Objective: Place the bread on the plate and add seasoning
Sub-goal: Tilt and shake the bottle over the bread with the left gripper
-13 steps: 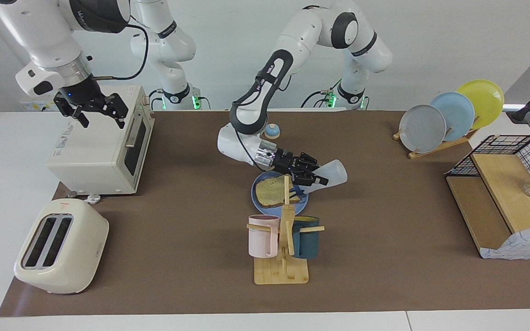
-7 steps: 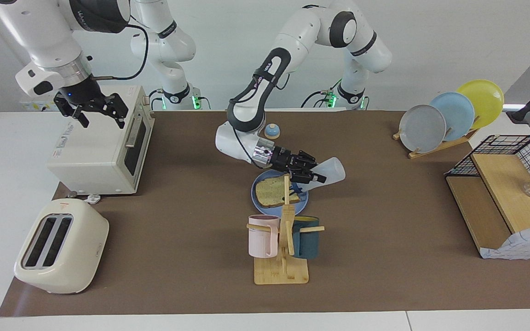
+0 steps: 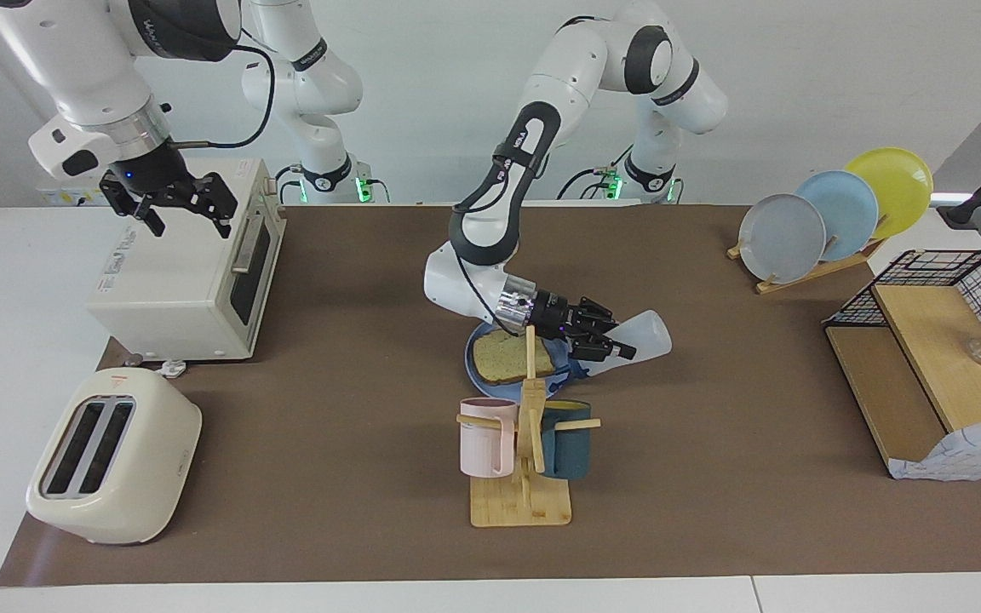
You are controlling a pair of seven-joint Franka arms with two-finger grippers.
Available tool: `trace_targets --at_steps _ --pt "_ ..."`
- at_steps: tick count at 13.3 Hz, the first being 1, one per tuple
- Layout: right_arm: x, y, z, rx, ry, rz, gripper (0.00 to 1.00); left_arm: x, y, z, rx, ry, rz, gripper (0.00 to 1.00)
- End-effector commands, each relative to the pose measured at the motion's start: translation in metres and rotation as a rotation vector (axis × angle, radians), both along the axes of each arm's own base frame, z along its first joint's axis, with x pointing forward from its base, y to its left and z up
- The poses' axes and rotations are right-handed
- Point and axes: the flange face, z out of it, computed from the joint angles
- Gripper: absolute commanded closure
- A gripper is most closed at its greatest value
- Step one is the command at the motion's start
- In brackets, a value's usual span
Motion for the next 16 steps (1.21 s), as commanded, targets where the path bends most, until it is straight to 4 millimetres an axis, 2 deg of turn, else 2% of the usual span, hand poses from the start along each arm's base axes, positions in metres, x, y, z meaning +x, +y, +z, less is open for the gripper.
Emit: trace_targets --at_steps 1,4,7,10,14,16 --pt "-0.002 -0.002 -0.001 0.014 -0.009 -0.003 0.0 -0.026 -0.027 -0.002 -0.001 0.012 -0.031 1.0" --pt "-0.002 -0.002 -0.001 0.014 -0.009 -0.001 0.0 -0.043 -0.042 -0.003 -0.01 0.024 -0.034 1.0" --pt "-0.002 -0.002 -0.001 0.014 -0.009 -0.001 0.0 -0.04 -0.039 -0.003 -0.013 0.023 -0.033 1.0" --pt "-0.002 -0.002 -0.001 0.014 -0.009 -0.003 0.0 -0.021 -0.023 -0.004 -0.018 0.02 -0.019 1.0" --pt "-0.002 -0.002 -0.001 0.014 -0.009 -0.001 0.0 0.017 0.018 -0.004 -0.009 0.007 0.025 1.0" --pt "-0.002 -0.002 -0.001 0.014 -0.009 -0.003 0.0 0.021 0.021 -0.007 -0.027 0.016 0.018 1.0"
